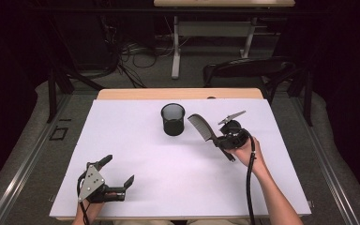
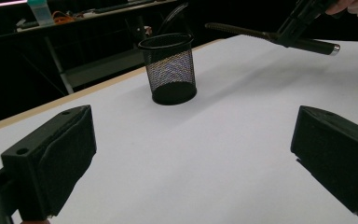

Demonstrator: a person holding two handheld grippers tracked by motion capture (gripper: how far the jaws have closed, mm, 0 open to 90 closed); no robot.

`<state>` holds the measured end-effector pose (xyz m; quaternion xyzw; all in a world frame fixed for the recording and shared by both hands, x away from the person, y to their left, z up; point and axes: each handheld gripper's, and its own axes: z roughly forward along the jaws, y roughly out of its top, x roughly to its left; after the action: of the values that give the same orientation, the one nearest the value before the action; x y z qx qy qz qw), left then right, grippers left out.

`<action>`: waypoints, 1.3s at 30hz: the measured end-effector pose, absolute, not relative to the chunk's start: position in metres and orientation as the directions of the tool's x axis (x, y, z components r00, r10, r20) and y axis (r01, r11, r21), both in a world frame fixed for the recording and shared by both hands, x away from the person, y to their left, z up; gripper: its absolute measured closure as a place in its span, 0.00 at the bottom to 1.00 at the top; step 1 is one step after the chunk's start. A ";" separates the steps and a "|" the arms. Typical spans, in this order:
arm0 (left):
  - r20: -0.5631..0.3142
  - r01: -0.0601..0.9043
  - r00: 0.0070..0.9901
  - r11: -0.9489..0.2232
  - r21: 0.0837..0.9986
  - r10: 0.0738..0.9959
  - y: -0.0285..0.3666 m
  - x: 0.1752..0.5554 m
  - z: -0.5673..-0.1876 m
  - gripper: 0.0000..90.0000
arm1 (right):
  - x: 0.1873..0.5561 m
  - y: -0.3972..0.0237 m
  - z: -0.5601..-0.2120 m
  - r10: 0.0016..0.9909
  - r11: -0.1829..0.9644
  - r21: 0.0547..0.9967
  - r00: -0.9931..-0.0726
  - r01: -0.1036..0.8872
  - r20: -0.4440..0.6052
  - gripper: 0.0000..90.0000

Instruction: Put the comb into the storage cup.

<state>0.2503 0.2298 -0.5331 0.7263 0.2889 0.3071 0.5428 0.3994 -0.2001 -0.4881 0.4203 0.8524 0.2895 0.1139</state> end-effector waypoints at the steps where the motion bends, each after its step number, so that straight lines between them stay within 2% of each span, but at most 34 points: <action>1: 0.133 0.087 0.645 -0.245 0.966 0.753 0.230 0.250 -0.533 0.00 | 0.399 -0.200 -0.488 0.782 0.478 0.597 -0.622 0.644 0.046 0.81; 23: 0.129 0.092 0.641 -0.242 0.966 0.757 0.229 0.251 -0.533 0.00 | 0.392 -0.206 -0.478 0.775 0.433 0.700 -0.631 0.568 0.032 0.81; 39: 0.128 0.089 0.639 -0.238 0.967 0.759 0.231 0.251 -0.533 0.00 | 0.392 -0.209 -0.476 0.780 0.418 0.730 -0.626 0.541 0.018 0.81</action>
<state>0.2508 0.2306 -0.5326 0.7238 0.2929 0.3081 0.5435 0.3916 -0.2087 -0.4760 0.3999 0.8258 0.3622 0.1644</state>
